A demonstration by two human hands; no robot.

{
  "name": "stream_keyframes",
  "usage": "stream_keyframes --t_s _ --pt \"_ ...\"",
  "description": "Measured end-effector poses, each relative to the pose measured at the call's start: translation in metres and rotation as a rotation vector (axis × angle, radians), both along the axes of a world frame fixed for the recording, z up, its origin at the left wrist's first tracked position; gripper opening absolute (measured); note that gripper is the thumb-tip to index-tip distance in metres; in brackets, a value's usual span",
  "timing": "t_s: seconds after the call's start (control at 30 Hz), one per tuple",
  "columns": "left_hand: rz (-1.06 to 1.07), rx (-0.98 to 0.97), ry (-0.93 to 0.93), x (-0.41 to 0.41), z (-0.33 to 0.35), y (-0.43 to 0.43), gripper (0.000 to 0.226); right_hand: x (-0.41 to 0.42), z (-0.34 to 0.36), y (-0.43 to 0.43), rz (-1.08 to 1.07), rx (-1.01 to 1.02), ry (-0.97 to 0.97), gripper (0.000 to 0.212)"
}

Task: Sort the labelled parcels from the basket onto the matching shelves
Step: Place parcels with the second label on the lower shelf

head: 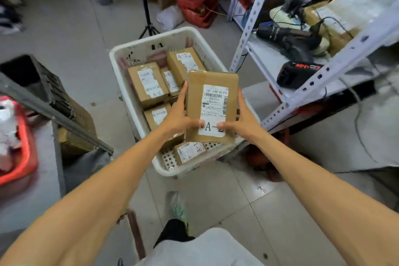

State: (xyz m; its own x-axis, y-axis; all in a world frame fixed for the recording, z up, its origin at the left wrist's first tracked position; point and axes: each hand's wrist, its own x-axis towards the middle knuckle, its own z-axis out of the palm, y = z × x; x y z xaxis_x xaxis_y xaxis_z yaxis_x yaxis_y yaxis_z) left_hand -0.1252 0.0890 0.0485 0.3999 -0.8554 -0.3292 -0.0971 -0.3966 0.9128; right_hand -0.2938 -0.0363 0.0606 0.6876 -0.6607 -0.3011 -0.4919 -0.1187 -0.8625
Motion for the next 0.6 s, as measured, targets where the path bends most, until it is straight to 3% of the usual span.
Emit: stream_keyframes --t_s 0.27,0.6 --pt "-0.140 -0.056 -0.120 -0.111 0.040 0.022 0.126 -0.131 0.022 0.045 -0.093 -0.044 -0.081 0.127" --pt "-0.505 -0.140 -0.129 -0.299 0.076 -0.028 0.108 -0.349 0.055 0.073 -0.429 -0.041 -0.088 0.129"
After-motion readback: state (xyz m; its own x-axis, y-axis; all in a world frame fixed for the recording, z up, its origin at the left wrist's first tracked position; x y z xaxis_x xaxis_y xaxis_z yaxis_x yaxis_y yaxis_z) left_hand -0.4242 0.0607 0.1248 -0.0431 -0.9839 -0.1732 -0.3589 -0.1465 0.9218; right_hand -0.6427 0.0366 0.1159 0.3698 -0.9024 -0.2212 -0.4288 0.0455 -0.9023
